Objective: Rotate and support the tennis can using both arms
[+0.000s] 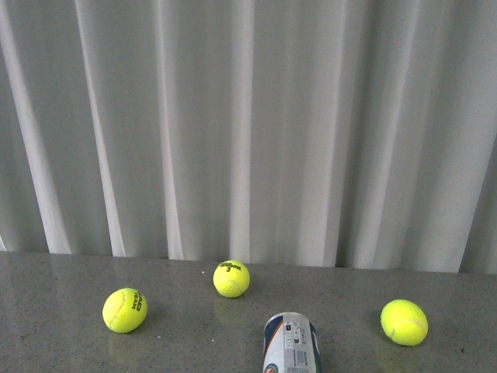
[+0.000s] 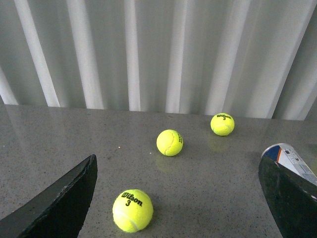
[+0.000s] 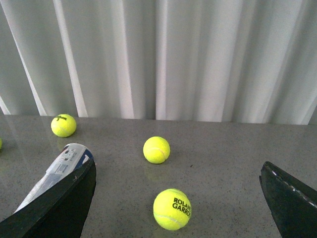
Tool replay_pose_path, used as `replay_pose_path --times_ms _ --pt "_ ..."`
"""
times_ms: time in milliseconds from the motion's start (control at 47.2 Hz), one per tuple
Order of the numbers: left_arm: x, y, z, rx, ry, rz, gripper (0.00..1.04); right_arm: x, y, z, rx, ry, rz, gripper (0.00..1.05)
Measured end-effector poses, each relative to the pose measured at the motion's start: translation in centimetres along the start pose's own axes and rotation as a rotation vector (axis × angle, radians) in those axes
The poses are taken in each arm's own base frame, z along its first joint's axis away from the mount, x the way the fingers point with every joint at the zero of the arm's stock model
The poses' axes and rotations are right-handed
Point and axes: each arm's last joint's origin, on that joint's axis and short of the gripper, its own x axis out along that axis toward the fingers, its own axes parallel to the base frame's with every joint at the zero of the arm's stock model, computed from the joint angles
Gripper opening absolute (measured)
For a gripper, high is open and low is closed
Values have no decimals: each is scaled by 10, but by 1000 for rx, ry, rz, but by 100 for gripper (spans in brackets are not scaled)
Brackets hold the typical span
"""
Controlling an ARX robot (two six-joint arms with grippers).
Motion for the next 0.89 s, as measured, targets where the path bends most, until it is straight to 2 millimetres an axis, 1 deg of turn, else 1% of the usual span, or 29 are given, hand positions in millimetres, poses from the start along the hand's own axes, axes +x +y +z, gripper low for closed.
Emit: replay_pose_path --times_ms 191,233,275,296,318,360,445,487,529,593,635,741,805,889 --pt "0 0 0 0 0 0 98 0 0 0 0 0 0 98" --pt "0 0 0 0 0 0 98 0 0 0 21 78 39 98" --pt "0 0 0 0 0 0 98 2 -1 1 54 218 80 98" --pt "0 0 0 0 0 0 98 5 -2 3 83 295 99 98" --pt "0 0 0 0 0 -1 98 9 -2 5 96 329 101 98" --pt "0 0 0 0 0 0 98 24 -4 12 123 391 93 98" --pt "0 0 0 0 0 0 98 46 -1 22 135 430 110 98" --pt "0 0 0 0 0 0 98 64 4 26 139 479 123 98" --pt "0 0 0 0 0 0 98 75 9 26 146 514 140 98" --pt "0 0 0 0 0 0 98 95 21 24 154 572 173 98" --pt "0 0 0 0 0 0 98 110 34 23 165 615 211 98" --pt "0 0 0 0 0 0 98 139 58 17 176 694 267 98" --pt "0 0 0 0 0 0 98 161 75 6 184 769 281 98" --pt "0 0 0 0 0 0 98 182 90 -8 171 830 277 98"
